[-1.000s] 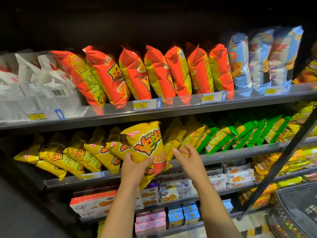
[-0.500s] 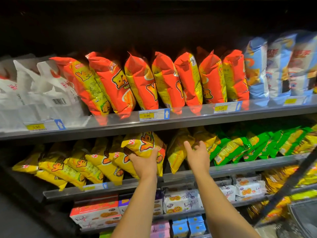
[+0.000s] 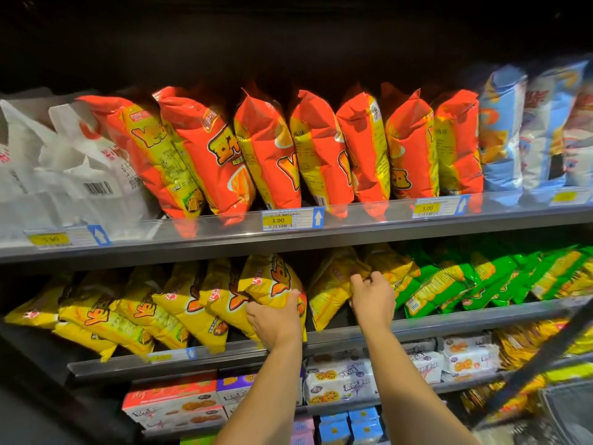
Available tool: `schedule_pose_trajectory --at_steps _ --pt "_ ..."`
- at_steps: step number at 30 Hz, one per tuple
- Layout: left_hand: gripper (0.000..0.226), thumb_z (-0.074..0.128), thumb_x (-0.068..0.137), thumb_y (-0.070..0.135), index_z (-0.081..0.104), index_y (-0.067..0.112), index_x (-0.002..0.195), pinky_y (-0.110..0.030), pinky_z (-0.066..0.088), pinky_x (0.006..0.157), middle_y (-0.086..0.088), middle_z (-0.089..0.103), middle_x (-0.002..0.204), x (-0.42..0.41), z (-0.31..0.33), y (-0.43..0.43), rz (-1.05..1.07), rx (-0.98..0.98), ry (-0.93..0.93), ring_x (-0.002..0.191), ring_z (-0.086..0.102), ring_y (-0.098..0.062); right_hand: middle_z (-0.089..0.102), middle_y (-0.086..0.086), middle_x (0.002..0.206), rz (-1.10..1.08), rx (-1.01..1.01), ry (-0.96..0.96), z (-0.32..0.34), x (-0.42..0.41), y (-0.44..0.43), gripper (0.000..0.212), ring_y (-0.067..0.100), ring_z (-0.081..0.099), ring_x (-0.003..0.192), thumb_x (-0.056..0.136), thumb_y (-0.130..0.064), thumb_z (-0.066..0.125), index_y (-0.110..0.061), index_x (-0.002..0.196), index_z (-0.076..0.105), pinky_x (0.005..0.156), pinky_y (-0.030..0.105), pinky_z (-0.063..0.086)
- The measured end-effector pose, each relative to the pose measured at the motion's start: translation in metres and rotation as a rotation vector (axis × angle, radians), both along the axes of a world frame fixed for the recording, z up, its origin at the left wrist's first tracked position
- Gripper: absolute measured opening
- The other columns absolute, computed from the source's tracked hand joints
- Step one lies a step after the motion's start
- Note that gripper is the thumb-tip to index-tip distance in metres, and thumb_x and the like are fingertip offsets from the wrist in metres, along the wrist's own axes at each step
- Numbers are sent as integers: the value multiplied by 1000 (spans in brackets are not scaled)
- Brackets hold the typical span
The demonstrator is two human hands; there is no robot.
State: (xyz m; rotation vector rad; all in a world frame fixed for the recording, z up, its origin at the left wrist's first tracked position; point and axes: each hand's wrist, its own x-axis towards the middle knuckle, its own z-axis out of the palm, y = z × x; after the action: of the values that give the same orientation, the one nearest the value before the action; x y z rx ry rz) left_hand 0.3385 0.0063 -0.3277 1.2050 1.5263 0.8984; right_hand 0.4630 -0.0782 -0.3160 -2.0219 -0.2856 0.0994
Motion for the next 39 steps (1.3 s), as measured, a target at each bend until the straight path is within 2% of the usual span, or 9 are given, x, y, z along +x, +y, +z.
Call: schedule_pose_trajectory --at_steps 3,8,12,15,21,23,27,32,39 --pt "93 92 78 37 40 2 145 -58 50 101 -20 47 146 3 0 2 21 18 -15 135 49 -44 66 1 64 -16 71 11 -2 2 -5 35 32 71 68 81 -53 52 -19 72 51 73 49 59" --pt "89 93 77 32 39 -2 140 -59 50 102 -24 45 145 12 3 6 45 20 -1 133 49 -47 68 4 62 -39 148 10 11 -3 -12 32 16 73 57 97 -31 63 -8 76 54 71 46 59" --pt "92 93 77 31 37 -2 143 -60 50 102 -23 43 148 12 0 5 47 -3 -3 136 48 -46 69 6 68 -45 152 7 12 -7 -14 33 16 73 59 99 -35 65 -12 76 57 64 40 61" --pt "98 94 75 34 35 -1 145 -62 49 104 -23 43 149 6 -8 3 47 -5 18 135 48 -48 70 7 74 -38 161 15 13 -11 -17 33 21 74 66 99 -40 67 -15 78 61 51 24 58" --pt "87 94 76 31 42 1 139 -55 44 106 -22 46 144 0 -10 -3 2 24 37 133 48 -44 70 13 80 -41 207 48 15 -13 -27 38 14 73 57 100 -46 67 -12 83 63 47 22 53" --pt "86 93 77 30 43 1 139 -55 43 106 -22 46 144 -3 -8 -6 -12 31 32 133 47 -44 72 12 81 -46 225 56 18 -14 -33 37 14 73 55 101 -45 66 -12 85 62 49 24 52" --pt "87 92 78 33 42 1 141 -57 45 106 -20 45 144 -9 -4 -18 -20 29 34 133 47 -43 74 5 78 -60 265 62 26 -16 -52 34 13 74 56 101 -44 65 -14 86 64 66 45 64" --pt "83 85 86 35 39 0 146 -52 37 109 -22 41 148 -17 12 -44 -72 99 74 139 38 -41 74 10 78 -25 393 141 34 -15 -91 32 20 77 65 101 -38 69 -9 87 67 67 44 66" --pt "81 70 88 66 49 12 145 -52 40 114 -13 47 147 -32 35 -109 -432 359 264 140 39 -34 78 10 88 258 484 277 51 -6 -179 17 22 78 70 101 -27 69 -11 105 73 65 38 67"
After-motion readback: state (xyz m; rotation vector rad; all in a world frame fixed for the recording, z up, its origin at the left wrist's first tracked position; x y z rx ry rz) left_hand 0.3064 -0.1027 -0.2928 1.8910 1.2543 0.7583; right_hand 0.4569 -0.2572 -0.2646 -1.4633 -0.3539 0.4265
